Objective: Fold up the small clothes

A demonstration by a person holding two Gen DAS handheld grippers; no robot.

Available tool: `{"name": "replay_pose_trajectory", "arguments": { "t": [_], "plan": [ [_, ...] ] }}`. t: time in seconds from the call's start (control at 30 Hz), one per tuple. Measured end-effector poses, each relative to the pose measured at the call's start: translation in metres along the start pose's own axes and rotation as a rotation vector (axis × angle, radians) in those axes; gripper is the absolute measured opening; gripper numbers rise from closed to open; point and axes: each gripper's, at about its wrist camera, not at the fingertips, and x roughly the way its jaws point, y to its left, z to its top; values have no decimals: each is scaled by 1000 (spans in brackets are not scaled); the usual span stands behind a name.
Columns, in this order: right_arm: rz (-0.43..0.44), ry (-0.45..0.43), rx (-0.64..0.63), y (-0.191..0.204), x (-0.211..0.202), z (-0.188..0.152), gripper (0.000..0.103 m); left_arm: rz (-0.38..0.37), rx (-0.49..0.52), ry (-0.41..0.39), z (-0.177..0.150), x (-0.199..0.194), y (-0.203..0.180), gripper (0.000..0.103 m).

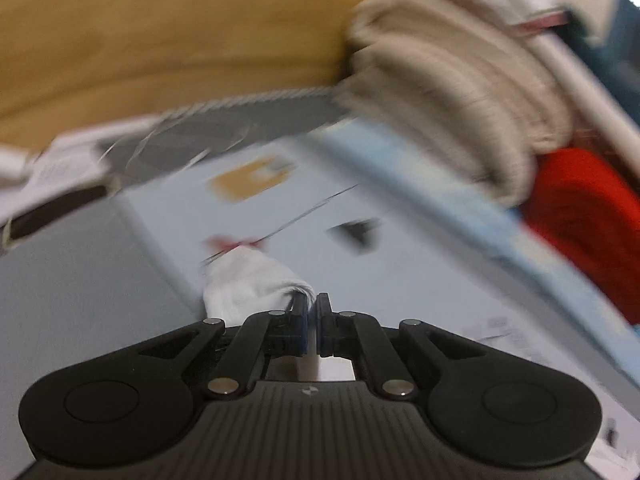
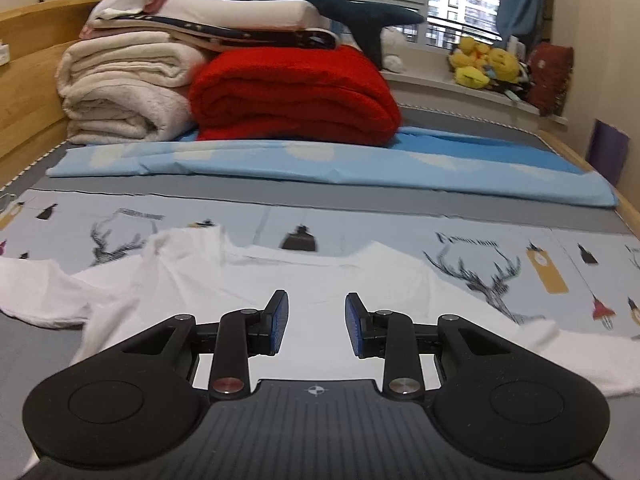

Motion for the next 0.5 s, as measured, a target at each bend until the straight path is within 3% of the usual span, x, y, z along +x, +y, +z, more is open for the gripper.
{"name": "replay_pose_trajectory", "arguments": {
  "t": [0.1,0.23,0.3,0.37,0.4,0.43,0.47,0.5],
  "plan": [
    [36,-15,2,15,9,12,12,-115,81,-61,-14,-37,-56,3],
    [66,-38,51,20,23,-3,12,-316,196,-84,-56,-85,-138,3],
    [54,35,123,14,35,-19,12,-438,239,-60,-82,-106,-179,3],
    [51,109,234,2,45,-28,15,-600,261,62,-114,-119,-219,7],
    [73,139,290,-6,50,-31,15,-675,276,151,-128,-118,-234,15],
    [88,166,320,-11,54,-34,22,-762,298,254,-142,-114,-248,34],
    [87,194,343,-15,57,-37,25,-821,306,328,-155,-109,-255,44],
    [76,205,359,-19,58,-41,29,-804,305,348,-164,-106,-257,45]
  ]
}}
